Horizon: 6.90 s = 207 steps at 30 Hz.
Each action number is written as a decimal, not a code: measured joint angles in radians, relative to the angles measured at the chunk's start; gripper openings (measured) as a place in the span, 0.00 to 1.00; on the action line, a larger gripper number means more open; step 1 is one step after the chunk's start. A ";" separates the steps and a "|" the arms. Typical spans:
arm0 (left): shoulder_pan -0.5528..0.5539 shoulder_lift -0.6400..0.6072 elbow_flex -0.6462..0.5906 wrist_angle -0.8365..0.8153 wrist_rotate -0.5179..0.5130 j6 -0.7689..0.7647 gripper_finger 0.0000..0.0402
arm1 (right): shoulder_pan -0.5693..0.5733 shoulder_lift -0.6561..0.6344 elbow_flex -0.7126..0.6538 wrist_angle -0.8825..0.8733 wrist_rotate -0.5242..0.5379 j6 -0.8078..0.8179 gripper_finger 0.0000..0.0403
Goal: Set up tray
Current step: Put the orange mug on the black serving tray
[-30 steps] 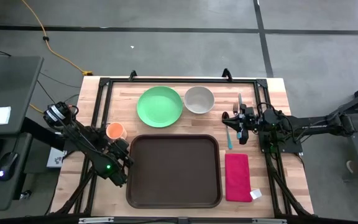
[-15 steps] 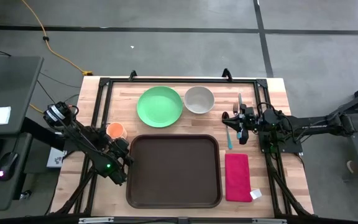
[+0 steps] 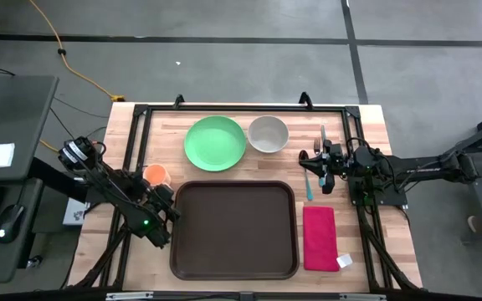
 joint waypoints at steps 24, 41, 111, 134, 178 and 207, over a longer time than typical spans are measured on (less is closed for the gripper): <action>0.000 0.000 -0.030 0.035 -0.028 0.016 0.18 | 0.000 0.000 0.000 0.000 0.031 0.040 0.00; 0.000 0.000 -0.029 0.018 -0.045 -0.004 0.12 | 0.000 0.000 0.000 0.000 0.034 0.040 0.00; 0.000 0.002 0.327 0.321 -0.224 0.703 0.08 | 0.000 0.001 0.000 0.060 0.007 0.081 0.00; 0.000 0.180 0.308 0.415 -0.226 0.550 0.08 | 0.000 0.001 0.000 0.060 -0.008 0.081 0.00; -0.013 0.288 0.309 0.422 -0.190 0.388 0.08 | 0.000 0.001 0.000 0.068 -0.053 0.096 0.00; -0.013 0.281 0.309 0.430 -0.143 0.357 0.19 | 0.000 0.001 0.000 0.068 -0.053 0.097 0.00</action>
